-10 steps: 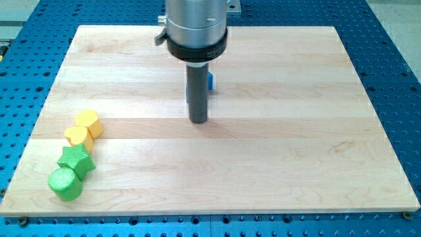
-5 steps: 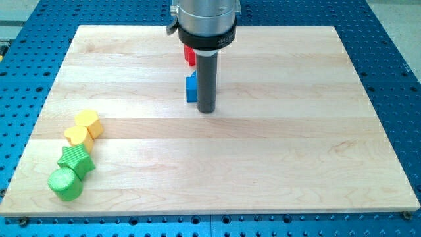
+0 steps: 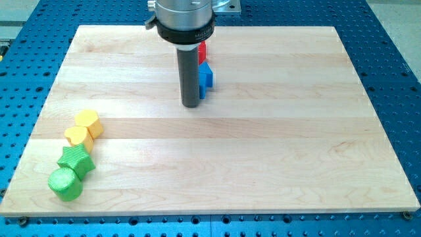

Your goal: Push the blue blocks upwards

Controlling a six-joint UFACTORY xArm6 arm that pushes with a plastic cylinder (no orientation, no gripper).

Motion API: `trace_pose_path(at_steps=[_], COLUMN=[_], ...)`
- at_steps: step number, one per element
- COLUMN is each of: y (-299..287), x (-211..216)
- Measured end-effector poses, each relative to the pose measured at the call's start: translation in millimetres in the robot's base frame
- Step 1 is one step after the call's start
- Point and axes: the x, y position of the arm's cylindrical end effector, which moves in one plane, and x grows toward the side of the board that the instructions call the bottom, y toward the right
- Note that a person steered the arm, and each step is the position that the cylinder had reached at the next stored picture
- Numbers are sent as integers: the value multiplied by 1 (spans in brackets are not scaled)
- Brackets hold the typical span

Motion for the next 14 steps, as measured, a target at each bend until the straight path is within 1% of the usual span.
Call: trace_pose_path(at_steps=[2,3,4,5,6,7,14], y=[0,2,37,96,101,67,40], x=[-5,8,39,25,-46,-76,-76])
